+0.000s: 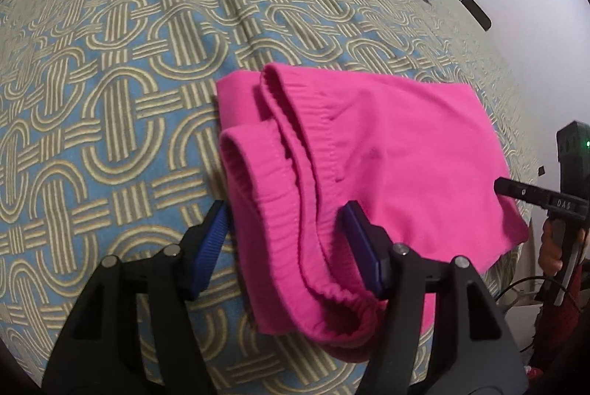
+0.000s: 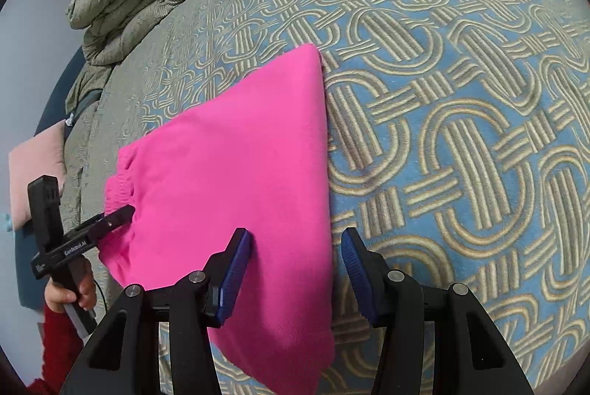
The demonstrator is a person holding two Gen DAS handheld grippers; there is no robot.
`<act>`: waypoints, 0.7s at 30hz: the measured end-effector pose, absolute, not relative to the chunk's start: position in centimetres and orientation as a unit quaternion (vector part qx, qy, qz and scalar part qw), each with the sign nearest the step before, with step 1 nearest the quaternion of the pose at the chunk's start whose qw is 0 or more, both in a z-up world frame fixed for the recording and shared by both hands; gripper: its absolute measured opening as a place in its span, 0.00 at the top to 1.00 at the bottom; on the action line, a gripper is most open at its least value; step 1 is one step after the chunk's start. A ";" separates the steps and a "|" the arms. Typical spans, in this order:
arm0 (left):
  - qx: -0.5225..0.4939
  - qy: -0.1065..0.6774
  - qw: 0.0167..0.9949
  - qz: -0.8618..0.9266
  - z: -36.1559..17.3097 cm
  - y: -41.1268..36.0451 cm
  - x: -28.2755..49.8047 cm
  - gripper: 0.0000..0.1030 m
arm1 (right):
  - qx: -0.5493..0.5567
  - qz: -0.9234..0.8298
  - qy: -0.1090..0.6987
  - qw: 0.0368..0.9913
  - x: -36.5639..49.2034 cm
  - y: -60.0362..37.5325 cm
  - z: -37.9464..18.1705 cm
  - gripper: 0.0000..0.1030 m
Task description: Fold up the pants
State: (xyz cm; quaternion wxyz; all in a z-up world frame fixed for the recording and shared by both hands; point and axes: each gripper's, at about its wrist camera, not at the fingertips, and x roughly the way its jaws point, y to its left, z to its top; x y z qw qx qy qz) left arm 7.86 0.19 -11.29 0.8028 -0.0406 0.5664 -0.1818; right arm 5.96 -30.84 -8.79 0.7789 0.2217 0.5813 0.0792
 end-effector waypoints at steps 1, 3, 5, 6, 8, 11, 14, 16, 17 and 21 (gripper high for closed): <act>-0.039 0.566 0.803 -0.181 -11.3 0.1 7.8 0.37 | 0.222 0.080 0.581 0.779 6.0 -30.8 -8.8 0.49; -0.039 0.565 0.804 -0.181 -11.3 0.0 7.8 0.37 | 0.224 0.081 0.582 0.778 6.2 -30.8 -8.9 0.49; -0.039 0.565 0.804 -0.184 -11.3 -0.1 7.9 0.37 | 0.226 0.083 0.582 0.777 6.4 -30.6 -8.9 0.48; -0.038 0.565 0.803 -0.186 -11.3 -0.4 8.0 0.37 | 0.226 0.084 0.582 0.776 6.6 -30.4 -8.9 0.48; -0.026 0.563 0.805 -0.188 -11.4 -0.8 8.0 0.37 | 0.223 0.086 0.583 0.777 6.9 -30.2 -9.0 0.48; -0.023 0.560 0.806 -0.191 -11.6 -0.9 8.2 0.38 | 0.225 0.091 0.583 0.775 7.4 -30.0 -9.4 0.48; -0.026 0.557 0.806 -0.198 -11.4 -0.8 8.3 0.53 | 0.240 0.094 0.579 0.774 7.9 -30.2 -9.7 0.47; -0.028 0.552 0.807 -0.208 -11.2 -1.0 8.3 0.68 | 0.235 0.097 0.577 0.776 8.3 -29.8 -9.8 0.51; -0.025 0.548 0.809 -0.210 -11.0 -1.1 8.3 0.72 | 0.222 0.095 0.576 0.781 8.5 -29.4 -9.7 0.56; -0.010 0.534 0.820 -0.205 -9.9 -2.2 7.9 0.80 | 0.203 0.096 0.565 0.794 8.5 -28.8 -7.9 0.87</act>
